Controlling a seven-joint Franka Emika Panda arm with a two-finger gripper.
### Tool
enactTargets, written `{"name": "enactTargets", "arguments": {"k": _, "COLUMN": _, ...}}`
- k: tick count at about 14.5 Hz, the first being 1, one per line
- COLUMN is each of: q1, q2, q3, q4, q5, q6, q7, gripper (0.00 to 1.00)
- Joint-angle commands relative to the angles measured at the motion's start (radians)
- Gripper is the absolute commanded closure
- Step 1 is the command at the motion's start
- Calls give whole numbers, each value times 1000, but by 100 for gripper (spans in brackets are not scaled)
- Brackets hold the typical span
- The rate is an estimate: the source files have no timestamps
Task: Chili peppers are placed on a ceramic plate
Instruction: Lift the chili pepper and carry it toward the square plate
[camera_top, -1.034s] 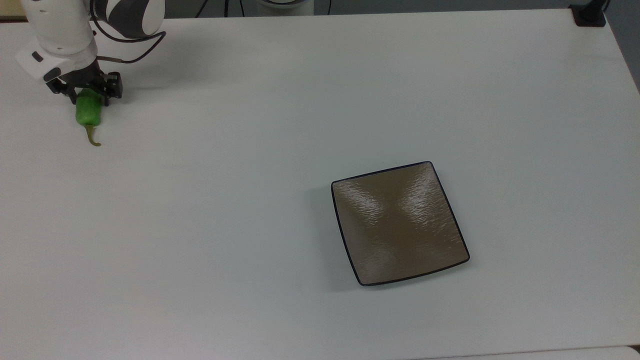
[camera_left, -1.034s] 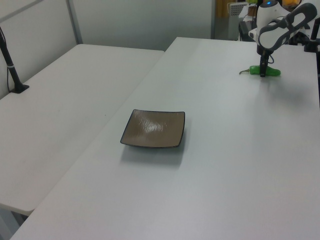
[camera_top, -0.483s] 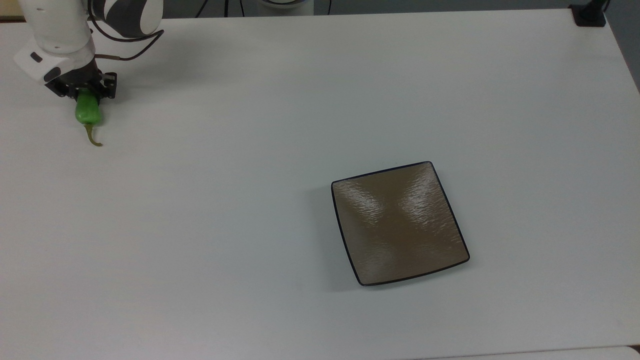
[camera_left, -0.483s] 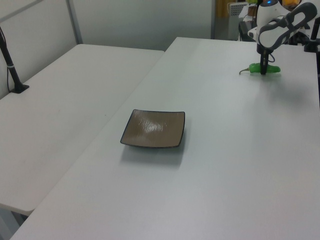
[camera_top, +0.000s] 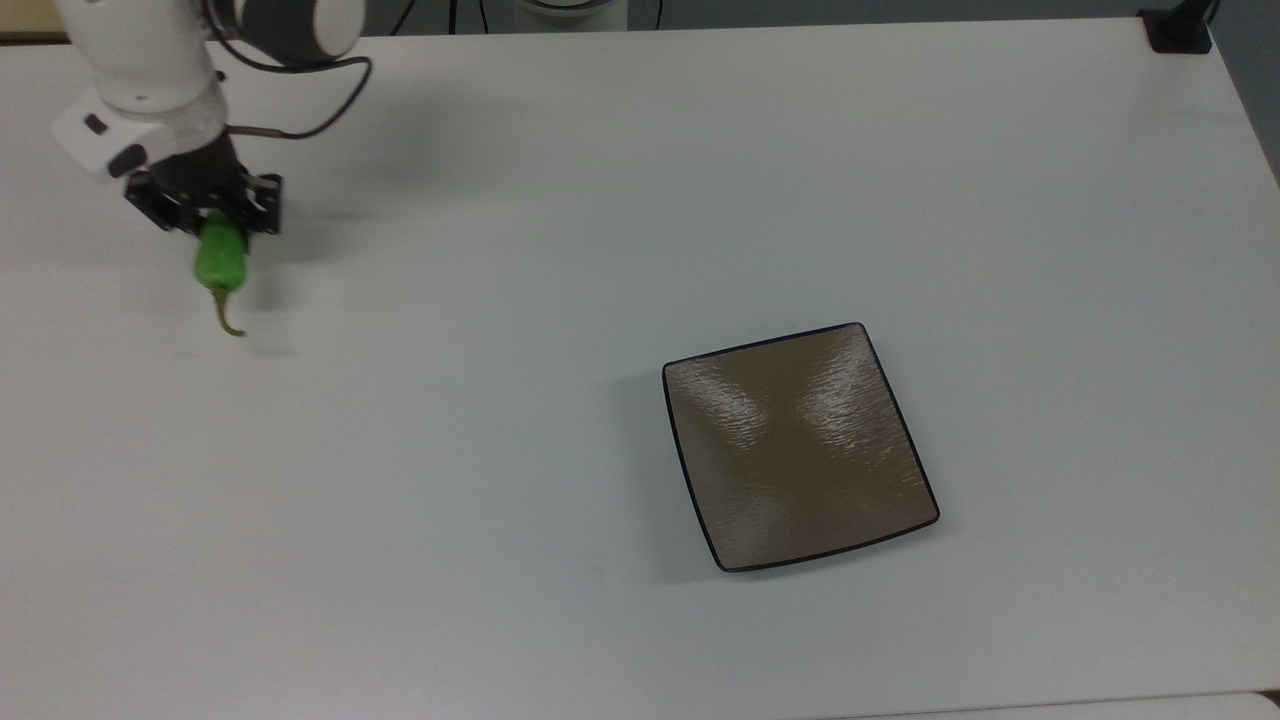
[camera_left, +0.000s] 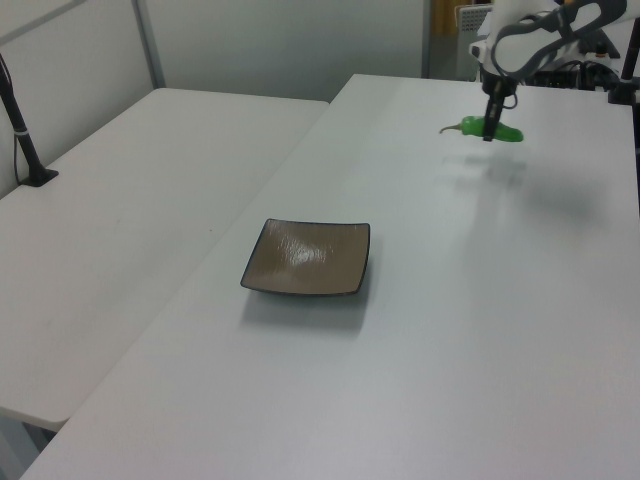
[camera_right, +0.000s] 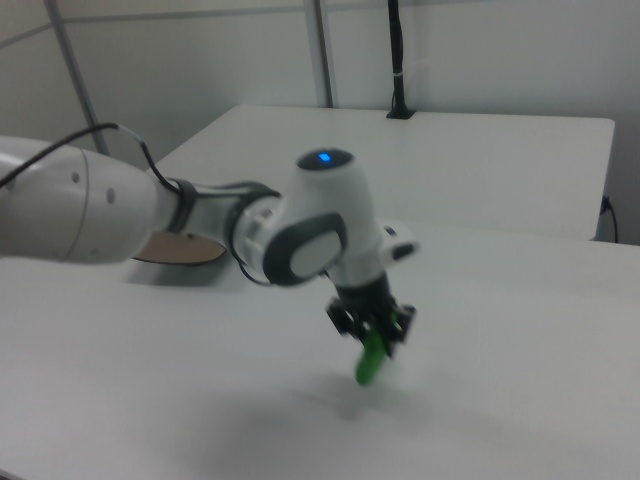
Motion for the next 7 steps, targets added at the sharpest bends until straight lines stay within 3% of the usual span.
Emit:
{"name": "enactTargets", "arguments": {"k": 1, "q1": 36, "q2": -17, "q3": 117, "q4": 43, "q5": 18, "q6": -41, "q7": 228, "gripper": 87}}
{"name": "enactTargets", "arguments": {"k": 5, "q1": 66, "q2": -10, "q3": 233, "q4": 58, "q5": 19, "q6": -29, "q7": 463, "gripper": 87}}
{"name": "enactTargets", "arguments": {"k": 7, "q1": 100, "q2": -2, "q3": 259, "q4": 66, "q5": 25, "q6": -28, "q7": 523, "gripper": 87}}
